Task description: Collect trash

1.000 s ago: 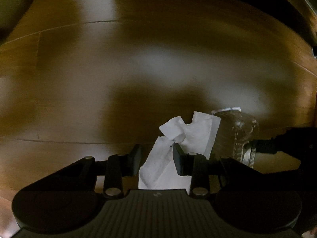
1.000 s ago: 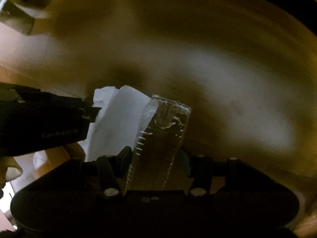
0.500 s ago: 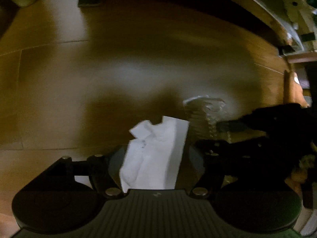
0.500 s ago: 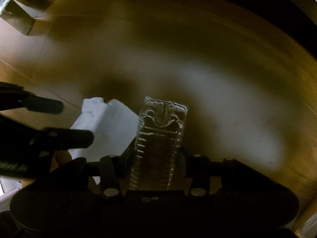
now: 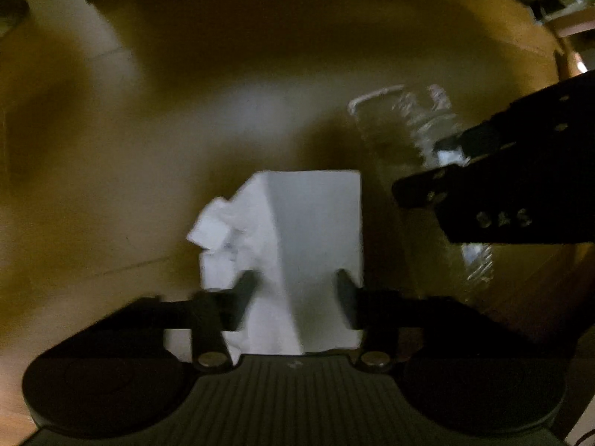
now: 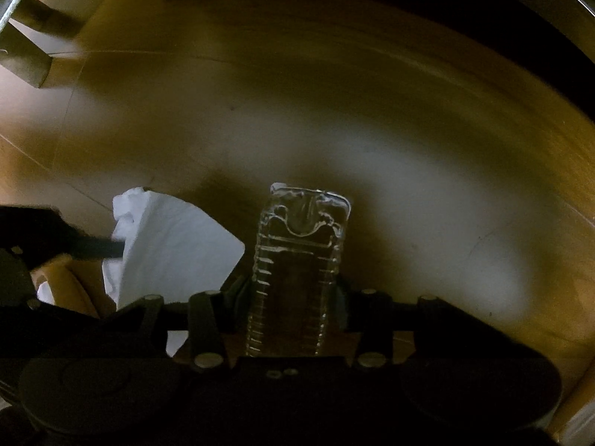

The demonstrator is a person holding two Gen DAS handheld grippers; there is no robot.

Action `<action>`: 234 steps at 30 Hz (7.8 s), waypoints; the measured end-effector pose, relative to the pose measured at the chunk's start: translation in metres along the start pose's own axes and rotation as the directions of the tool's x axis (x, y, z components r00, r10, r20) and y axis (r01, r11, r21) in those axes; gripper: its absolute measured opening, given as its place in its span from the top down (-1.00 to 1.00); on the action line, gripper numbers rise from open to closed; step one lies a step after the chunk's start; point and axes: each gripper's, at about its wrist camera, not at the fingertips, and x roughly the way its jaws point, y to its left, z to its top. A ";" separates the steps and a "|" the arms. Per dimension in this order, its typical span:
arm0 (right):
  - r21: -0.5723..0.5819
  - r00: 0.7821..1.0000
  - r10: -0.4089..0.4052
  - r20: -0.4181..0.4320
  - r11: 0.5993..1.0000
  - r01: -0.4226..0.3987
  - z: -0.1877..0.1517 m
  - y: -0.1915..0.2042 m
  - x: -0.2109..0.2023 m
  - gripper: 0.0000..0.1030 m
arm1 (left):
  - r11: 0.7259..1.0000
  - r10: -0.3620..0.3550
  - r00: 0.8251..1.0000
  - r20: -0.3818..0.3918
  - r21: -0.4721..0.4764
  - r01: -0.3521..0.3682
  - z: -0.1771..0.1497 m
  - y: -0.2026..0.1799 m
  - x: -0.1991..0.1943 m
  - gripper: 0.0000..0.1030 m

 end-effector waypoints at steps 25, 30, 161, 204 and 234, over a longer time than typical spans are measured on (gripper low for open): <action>0.004 0.957 -0.007 0.291 1.000 0.006 -0.048 -0.005 -0.169 0.22 | 0.998 -0.061 0.980 0.189 0.031 0.057 0.005 -0.013 -0.161 0.86; 0.024 0.940 0.028 0.339 0.999 -0.038 -0.076 -0.013 -0.214 0.22 | 0.998 -0.057 0.982 0.182 0.010 0.056 0.007 -0.013 -0.152 0.85; -0.046 0.534 -0.021 0.845 0.993 0.112 0.038 0.014 -0.651 0.01 | 0.966 0.255 0.616 0.745 -0.220 -0.135 0.118 -0.132 -0.628 0.26; -0.169 0.278 0.116 0.954 0.970 0.174 -0.225 0.035 -0.693 -0.01 | 0.978 0.210 0.323 0.923 -0.194 -0.081 -0.126 -0.231 -0.663 -0.90; -0.189 0.279 0.151 0.948 0.975 0.116 -0.252 0.037 -0.671 -0.01 | 0.971 0.235 0.311 0.921 -0.211 -0.110 -0.154 -0.243 -0.645 -0.90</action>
